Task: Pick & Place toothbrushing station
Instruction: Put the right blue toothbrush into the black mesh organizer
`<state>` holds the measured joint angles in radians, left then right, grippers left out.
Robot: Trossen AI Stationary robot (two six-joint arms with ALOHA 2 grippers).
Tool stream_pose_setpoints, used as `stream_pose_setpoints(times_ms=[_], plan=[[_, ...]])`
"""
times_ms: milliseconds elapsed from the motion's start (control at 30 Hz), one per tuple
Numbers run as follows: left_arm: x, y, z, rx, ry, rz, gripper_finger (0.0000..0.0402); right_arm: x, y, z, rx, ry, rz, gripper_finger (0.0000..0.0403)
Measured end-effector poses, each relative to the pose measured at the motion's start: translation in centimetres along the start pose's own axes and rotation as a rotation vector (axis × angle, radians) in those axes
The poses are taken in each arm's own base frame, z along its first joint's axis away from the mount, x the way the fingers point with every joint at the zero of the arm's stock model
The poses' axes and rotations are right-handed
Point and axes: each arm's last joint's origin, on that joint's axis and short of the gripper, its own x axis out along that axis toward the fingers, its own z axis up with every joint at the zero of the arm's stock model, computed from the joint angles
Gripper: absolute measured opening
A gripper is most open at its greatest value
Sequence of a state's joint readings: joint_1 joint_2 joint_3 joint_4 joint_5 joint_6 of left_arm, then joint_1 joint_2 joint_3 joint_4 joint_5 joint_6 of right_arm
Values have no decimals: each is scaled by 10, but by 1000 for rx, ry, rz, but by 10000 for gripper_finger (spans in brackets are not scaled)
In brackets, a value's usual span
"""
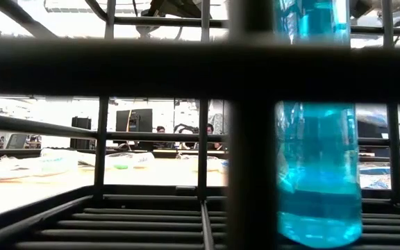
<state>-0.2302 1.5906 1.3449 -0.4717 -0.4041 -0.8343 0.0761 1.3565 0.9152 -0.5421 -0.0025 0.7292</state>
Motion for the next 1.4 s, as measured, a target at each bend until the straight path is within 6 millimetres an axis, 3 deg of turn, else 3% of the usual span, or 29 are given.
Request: stream_pose_setpoints(times_ms=[400, 733, 867, 1033, 1400], plan=[[-1, 0, 0, 26, -27, 24, 0, -89, 46, 2, -221, -493, 351, 1], [-1, 1, -1, 35, -30, 49, 0, -120, 77, -32, -415, -562, 582, 0], [-2, -2, -4, -19, 6, 11, 0, -133, 98, -41, -537, -718, 701, 1], [-9, -16, -17, 156, 47, -76, 0, -139, 120, -55, -774, -923, 709, 9], [-46, -72, -43, 391, -76, -480, 0, -105, 144, -76, -767, -804, 763, 3]])
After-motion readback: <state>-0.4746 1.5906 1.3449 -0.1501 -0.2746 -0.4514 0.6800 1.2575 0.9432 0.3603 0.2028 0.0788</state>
